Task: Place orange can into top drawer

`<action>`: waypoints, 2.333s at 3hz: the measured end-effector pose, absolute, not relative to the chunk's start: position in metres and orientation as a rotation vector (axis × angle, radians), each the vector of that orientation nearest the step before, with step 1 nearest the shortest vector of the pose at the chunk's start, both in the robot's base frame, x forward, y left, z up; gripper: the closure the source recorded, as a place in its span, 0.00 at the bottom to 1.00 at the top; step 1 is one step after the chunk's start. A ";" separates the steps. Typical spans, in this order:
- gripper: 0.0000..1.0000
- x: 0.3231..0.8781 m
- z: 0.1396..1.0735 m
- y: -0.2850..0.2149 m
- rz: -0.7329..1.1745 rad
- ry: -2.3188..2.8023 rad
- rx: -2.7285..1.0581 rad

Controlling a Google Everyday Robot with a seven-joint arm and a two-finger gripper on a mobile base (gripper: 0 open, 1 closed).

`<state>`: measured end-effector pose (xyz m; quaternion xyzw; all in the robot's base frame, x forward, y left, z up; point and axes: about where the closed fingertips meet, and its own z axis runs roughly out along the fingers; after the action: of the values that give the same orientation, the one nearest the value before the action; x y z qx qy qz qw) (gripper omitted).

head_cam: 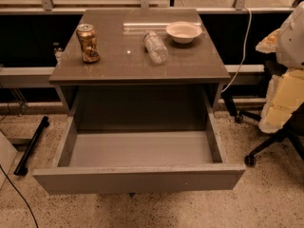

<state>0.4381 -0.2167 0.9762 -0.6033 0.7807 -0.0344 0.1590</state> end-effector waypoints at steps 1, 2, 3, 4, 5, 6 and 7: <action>0.00 0.438 0.976 -0.217 -0.098 2.232 -1.725; 0.00 0.450 0.978 -0.194 -0.059 2.185 -1.674; 0.00 0.473 0.980 -0.156 0.019 2.113 -1.635; 0.00 0.474 0.979 -0.155 0.024 2.110 -1.628; 0.00 0.486 0.972 -0.135 0.087 2.076 -1.545; 0.00 0.526 0.968 -0.090 0.181 1.968 -1.498; 0.00 0.568 0.966 -0.042 0.280 1.861 -1.476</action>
Offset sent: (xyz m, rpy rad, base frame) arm 0.0333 0.0620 0.0017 0.1775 -0.0857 -0.0037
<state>0.5679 -0.0418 0.9664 -0.5741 0.7241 0.1089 0.3663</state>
